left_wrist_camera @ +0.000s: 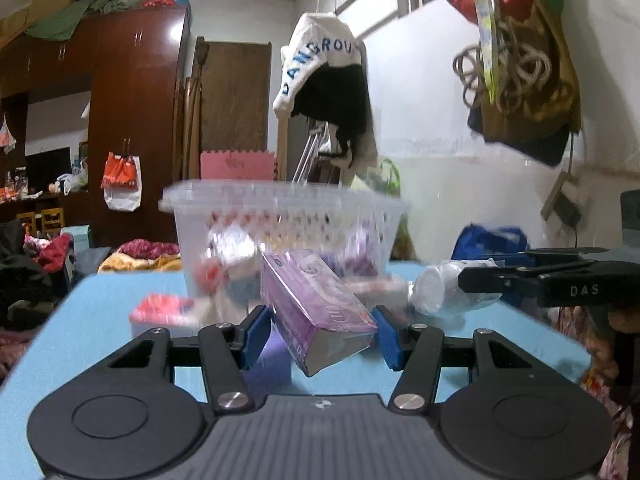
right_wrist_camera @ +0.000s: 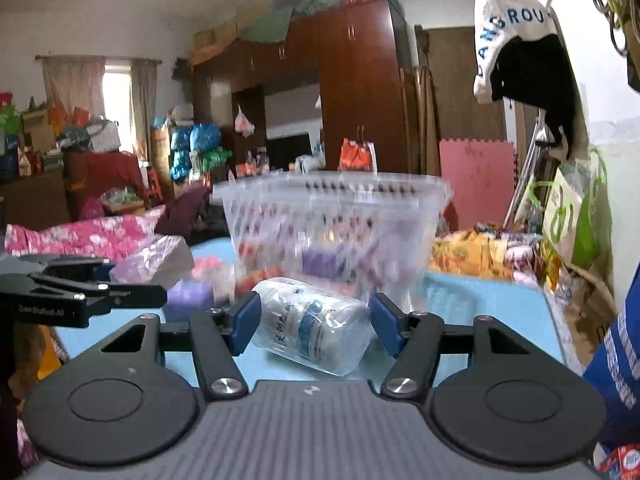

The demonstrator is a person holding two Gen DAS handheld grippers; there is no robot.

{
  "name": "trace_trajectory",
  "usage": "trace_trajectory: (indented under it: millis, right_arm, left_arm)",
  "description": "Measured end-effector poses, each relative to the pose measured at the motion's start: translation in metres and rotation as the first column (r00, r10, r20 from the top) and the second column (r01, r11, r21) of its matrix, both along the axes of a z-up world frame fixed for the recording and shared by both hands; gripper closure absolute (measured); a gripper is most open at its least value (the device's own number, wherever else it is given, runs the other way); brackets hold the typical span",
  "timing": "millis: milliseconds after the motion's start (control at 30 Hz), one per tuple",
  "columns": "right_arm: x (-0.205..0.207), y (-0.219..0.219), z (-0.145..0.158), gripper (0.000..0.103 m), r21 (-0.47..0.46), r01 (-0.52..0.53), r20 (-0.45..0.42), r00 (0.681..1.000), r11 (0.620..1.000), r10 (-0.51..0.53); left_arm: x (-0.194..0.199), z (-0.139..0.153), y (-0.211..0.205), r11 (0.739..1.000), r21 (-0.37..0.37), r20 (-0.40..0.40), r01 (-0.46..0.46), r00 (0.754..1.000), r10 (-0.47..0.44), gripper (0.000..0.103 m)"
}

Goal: Organize objects
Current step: 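Drop the purple box and white bottle into the white basket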

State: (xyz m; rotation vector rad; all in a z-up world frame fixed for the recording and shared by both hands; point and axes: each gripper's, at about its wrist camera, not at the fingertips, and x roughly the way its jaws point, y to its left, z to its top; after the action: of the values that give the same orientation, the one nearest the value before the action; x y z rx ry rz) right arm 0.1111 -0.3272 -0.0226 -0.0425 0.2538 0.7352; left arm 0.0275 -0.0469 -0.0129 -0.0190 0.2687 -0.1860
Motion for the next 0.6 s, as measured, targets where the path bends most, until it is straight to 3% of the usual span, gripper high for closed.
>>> trace_trajectory:
  millis: [167,333,433,500,600]
  right_arm:
    - [0.031,0.016,0.053,0.039,0.032,0.023,0.06,0.998,0.999,-0.025]
    - [0.088,0.059,0.092,0.039,0.017,0.035,0.037,0.999,0.999,-0.035]
    - [0.117,0.081,0.09,0.039,-0.018,0.047,0.009,0.999,0.999,-0.047]
    - [0.131,0.088,0.082,0.037,-0.039,0.05,-0.019,0.999,0.998,-0.051]
    - [0.134,0.084,0.07,0.017,-0.05,0.026,-0.059,0.998,0.998,-0.029]
  left_arm:
    - [0.039,0.052,0.013,1.0,0.015,0.038,-0.018,0.999,0.017,0.043]
    - [0.118,0.089,0.026,0.998,-0.02,-0.027,-0.058,0.998,0.058,0.043]
    - [0.163,0.089,0.038,0.995,-0.074,-0.092,-0.071,0.994,0.065,0.041]
    - [0.18,0.081,0.043,0.994,-0.08,-0.121,-0.069,0.991,0.059,0.03]
    - [0.182,0.069,0.053,0.992,-0.096,-0.149,-0.083,0.986,0.068,0.024]
